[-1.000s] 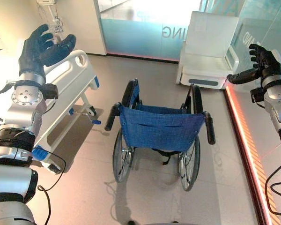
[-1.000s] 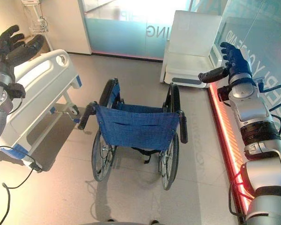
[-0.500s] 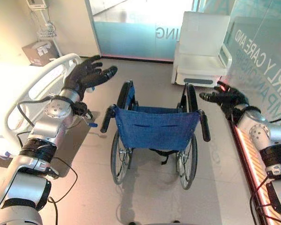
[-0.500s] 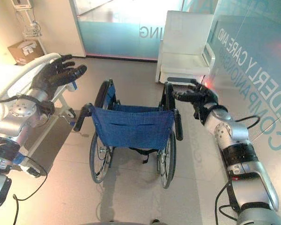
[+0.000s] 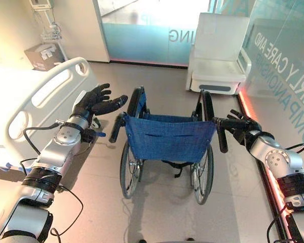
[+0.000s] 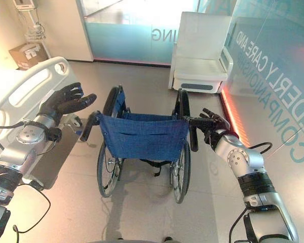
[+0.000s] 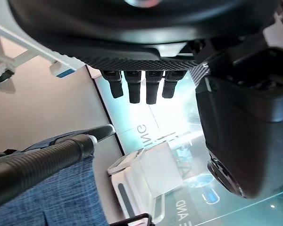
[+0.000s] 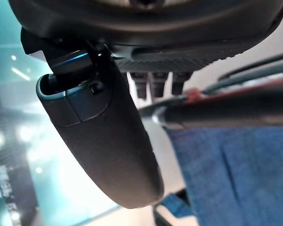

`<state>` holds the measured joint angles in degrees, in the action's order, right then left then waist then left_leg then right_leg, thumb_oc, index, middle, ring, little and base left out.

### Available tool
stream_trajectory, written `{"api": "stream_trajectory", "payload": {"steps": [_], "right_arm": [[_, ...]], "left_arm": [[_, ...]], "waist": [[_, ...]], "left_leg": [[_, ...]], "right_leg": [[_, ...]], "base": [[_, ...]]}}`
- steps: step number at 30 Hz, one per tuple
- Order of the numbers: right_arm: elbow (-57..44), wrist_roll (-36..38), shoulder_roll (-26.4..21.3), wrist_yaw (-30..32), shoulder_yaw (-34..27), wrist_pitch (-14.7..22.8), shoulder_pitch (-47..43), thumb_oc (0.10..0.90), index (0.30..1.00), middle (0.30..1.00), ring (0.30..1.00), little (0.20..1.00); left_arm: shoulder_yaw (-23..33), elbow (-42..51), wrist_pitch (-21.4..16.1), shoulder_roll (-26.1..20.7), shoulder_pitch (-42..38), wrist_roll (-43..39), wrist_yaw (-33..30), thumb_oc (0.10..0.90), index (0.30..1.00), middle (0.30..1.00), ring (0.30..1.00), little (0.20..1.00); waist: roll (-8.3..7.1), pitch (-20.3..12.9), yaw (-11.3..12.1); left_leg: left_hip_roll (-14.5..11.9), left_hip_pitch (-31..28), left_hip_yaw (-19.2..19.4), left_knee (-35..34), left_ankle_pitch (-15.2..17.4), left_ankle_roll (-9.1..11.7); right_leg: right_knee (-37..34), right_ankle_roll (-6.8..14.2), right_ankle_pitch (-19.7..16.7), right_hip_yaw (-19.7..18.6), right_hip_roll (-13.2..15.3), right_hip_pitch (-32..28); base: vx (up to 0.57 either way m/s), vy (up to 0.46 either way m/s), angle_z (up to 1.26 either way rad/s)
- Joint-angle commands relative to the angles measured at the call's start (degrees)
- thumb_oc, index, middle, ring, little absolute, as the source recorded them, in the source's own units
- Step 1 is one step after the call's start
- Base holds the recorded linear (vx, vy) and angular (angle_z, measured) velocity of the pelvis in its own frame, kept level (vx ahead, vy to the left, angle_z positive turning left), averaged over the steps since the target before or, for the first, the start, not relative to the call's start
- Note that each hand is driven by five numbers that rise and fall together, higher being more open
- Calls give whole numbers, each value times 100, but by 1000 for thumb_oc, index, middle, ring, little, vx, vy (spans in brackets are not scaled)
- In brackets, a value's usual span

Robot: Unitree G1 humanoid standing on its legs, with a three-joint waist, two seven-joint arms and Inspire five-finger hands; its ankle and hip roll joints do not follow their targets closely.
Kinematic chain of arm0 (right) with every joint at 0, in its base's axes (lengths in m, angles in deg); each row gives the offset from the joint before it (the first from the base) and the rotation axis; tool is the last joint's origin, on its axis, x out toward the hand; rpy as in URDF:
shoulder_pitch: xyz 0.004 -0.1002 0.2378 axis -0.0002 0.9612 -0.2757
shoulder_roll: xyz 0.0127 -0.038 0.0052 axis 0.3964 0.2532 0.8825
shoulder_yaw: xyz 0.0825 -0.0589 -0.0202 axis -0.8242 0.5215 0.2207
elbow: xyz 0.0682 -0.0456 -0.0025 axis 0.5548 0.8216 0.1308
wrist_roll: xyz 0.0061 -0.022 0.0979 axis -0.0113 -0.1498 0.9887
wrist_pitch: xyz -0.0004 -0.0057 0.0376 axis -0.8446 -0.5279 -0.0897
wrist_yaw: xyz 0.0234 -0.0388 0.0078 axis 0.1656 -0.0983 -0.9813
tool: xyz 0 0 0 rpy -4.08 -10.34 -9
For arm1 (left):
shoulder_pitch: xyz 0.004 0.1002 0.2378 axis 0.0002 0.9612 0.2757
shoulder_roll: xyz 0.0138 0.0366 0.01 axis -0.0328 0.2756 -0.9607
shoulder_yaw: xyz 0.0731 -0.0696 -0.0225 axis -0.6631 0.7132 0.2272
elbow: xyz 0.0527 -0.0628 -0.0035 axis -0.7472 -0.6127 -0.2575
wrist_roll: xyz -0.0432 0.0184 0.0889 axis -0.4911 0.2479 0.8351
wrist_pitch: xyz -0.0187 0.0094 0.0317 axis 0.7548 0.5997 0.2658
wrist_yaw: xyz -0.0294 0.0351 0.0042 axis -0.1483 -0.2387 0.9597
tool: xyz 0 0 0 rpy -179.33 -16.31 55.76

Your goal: Push the wheelchair next to the bed

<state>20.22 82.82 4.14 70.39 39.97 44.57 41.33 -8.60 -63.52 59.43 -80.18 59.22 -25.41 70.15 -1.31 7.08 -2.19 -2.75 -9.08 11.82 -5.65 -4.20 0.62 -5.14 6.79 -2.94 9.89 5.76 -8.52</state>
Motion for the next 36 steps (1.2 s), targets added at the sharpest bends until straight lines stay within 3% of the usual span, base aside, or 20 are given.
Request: {"api": "stream_trajectory", "payload": {"steps": [1,9,21,24,30,36], "right_arm": [[-353,117,-32,-178,-243,-22,-296,800,900,900,900,900],[-429,268,172,-310,-5,-379,34,800,900,900,900,900],[-807,491,440,19,52,-434,370,800,900,900,900,900],[-1019,-727,307,-475,82,-480,438,800,900,900,900,900],[-1213,-1976,-112,-1259,135,-850,489,800,900,900,900,900],[-1214,-3451,-559,-2305,200,-921,369,800,900,900,900,900]], "left_arm": [[571,169,-372,-227,-451,236,-300,800,900,900,900,900],[663,149,-346,-230,-308,321,-396,800,900,900,900,900],[802,318,-327,-205,-79,355,-450,800,900,900,900,900],[838,406,-300,-229,-6,354,-445,800,900,900,900,900],[956,516,-285,-266,108,338,-419,800,900,900,900,900],[1001,461,-307,-317,93,324,-358,800,900,900,900,900]], "waist": [[4,-372,18],[0,-322,18],[20,-268,10],[28,-258,-9],[34,-234,-40],[12,-210,-42]], "left_leg": [[254,-140,124,65,872,50],[263,-123,167,65,840,44],[283,-104,121,65,810,23],[285,-95,115,65,797,23],[297,-96,66,65,786,15],[306,-110,90,65,790,18]], "right_leg": [[14,-7,341,75,-137,-68],[14,8,321,101,-124,-51],[14,-10,334,59,-156,-45],[14,-11,334,12,-173,-38],[14,-15,335,-73,-189,-51],[14,3,328,-46,-182,-64]], "base": [[0,0,0],[-1,4,-2],[1,1,0],[2,3,1],[0,0,0],[0,0,0]]}}
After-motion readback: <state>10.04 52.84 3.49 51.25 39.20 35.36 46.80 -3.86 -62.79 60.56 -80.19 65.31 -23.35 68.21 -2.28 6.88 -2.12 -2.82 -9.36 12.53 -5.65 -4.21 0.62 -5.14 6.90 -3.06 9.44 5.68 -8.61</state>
